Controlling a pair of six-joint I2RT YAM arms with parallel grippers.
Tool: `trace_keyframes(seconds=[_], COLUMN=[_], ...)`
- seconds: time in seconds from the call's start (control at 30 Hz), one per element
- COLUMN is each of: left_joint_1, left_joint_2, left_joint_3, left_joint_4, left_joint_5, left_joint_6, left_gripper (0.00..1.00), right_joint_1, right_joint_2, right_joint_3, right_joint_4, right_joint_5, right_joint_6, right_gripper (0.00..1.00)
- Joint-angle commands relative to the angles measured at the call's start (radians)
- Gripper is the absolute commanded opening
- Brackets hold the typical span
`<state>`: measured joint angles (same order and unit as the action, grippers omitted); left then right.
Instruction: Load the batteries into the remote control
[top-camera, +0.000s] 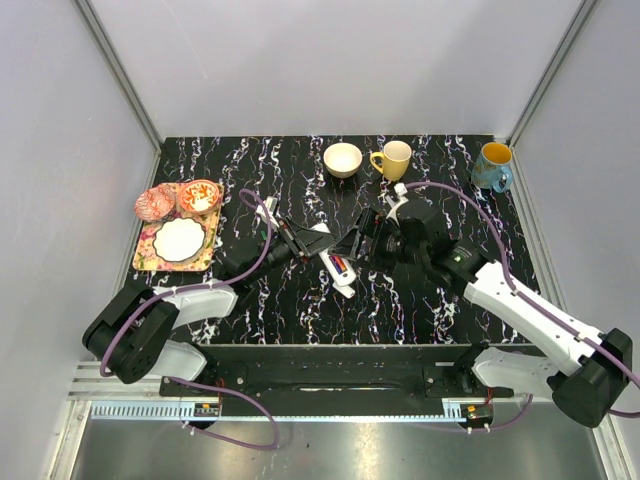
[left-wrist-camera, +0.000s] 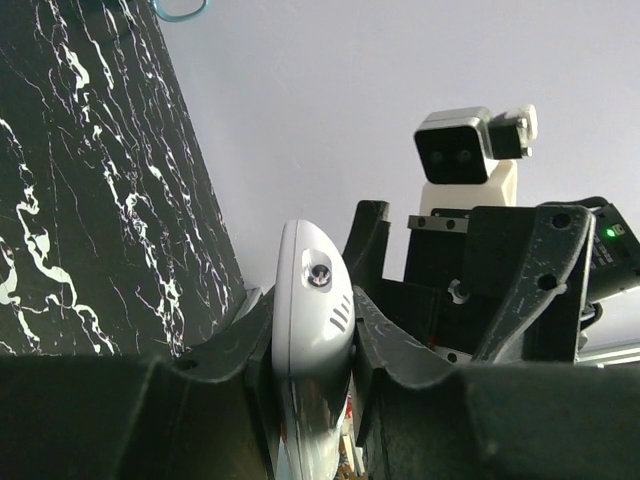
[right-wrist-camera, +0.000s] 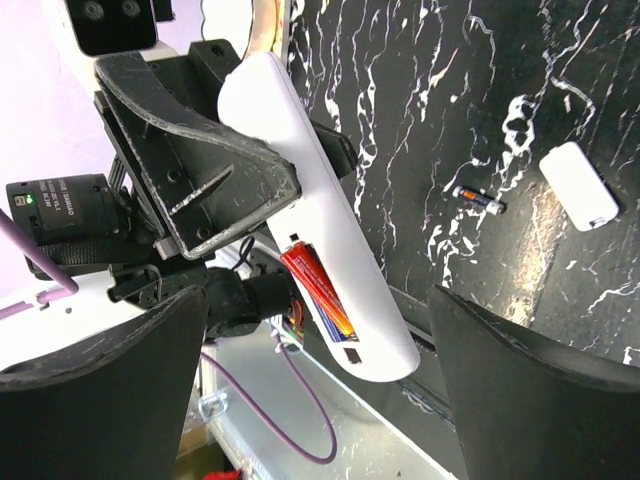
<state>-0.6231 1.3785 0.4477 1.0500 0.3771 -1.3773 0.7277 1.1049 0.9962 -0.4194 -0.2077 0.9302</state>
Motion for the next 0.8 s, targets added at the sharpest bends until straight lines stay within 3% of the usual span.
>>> trace_keyframes(seconds=[0.0, 0.77], left_joint_1=[0.002, 0.002], left_joint_2=[-0.019, -0.015], left_joint_3=[0.011, 0.017], left_joint_4=[0.116, 0.148], left_joint_5=[0.025, 0.026], left_joint_6=[-0.005, -0.025], left_gripper=[0.0, 0.0], right_joint_1=[-0.019, -0.082], right_joint_2=[0.029, 0.038], right_joint_3=[-0.024, -0.114], right_joint_4=[0.111, 0.24], right_joint_5=[-0.093, -0.148], right_joint_6=[0.032, 0.101], right_gripper=[0.95, 0.86])
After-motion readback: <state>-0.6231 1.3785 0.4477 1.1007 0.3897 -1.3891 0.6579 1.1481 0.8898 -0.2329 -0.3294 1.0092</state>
